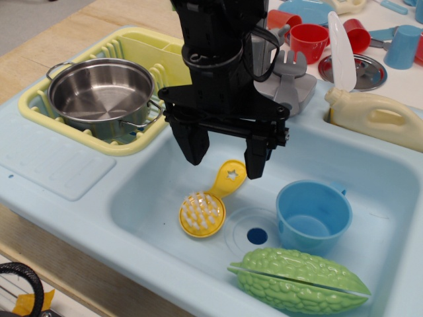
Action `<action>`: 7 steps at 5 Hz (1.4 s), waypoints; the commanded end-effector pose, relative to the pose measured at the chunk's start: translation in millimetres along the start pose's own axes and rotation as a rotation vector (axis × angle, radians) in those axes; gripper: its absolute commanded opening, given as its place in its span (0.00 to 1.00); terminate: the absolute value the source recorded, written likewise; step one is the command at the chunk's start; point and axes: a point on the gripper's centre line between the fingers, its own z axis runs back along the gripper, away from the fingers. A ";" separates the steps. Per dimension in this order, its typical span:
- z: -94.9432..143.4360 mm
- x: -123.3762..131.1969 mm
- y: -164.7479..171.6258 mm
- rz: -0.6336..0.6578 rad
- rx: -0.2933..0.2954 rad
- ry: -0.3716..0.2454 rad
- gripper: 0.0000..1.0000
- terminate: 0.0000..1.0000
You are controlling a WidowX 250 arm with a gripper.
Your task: Put brush into pot or pan
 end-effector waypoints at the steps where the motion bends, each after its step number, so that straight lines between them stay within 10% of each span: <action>1: 0.0 0.0 0.0 0.000 0.000 0.000 1.00 0.00; 7: -54.2 -11.6 6.6 0.055 -0.059 0.060 1.00 0.00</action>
